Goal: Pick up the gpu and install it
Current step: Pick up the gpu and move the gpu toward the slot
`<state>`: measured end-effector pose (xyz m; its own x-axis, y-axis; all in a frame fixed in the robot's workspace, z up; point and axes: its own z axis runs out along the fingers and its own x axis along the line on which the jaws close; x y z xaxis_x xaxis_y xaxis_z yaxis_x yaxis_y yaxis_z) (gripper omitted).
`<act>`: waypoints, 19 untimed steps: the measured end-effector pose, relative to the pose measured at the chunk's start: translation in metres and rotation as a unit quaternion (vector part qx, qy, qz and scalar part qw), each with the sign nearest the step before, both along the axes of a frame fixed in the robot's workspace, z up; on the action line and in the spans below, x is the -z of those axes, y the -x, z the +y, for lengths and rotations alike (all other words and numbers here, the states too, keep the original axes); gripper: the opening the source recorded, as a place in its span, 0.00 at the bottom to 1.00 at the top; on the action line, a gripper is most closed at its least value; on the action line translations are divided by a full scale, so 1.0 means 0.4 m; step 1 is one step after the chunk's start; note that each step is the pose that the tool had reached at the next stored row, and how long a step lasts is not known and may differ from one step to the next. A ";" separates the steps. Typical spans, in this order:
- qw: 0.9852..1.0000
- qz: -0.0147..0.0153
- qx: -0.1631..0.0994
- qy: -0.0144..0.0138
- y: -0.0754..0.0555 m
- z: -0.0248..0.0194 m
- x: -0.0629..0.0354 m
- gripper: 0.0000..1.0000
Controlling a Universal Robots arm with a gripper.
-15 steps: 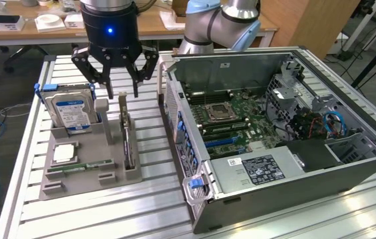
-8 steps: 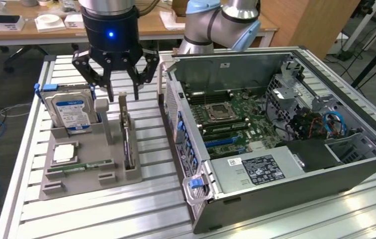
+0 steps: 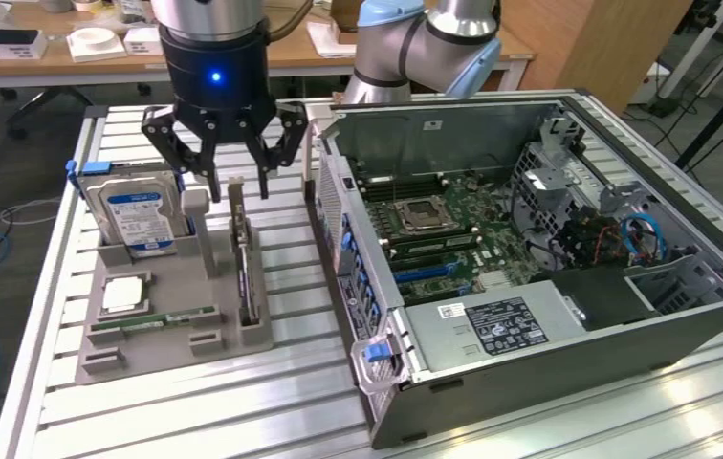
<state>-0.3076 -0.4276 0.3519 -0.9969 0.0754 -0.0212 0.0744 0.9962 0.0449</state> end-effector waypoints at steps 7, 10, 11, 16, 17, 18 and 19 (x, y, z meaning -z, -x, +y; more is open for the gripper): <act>1.000 0.000 0.000 0.000 -0.001 -0.007 0.014 0.53; 1.000 0.000 0.000 0.000 -0.001 -0.010 0.020 0.53; 1.000 0.001 0.000 0.000 -0.001 -0.011 0.022 0.53; 1.000 0.001 0.000 0.000 -0.001 -0.015 0.032 0.53; 1.000 0.001 0.000 0.000 -0.001 -0.016 0.034 0.53; 1.000 0.001 0.000 0.000 -0.001 -0.018 0.036 0.53; 1.000 0.001 0.000 0.000 -0.001 -0.019 0.037 0.53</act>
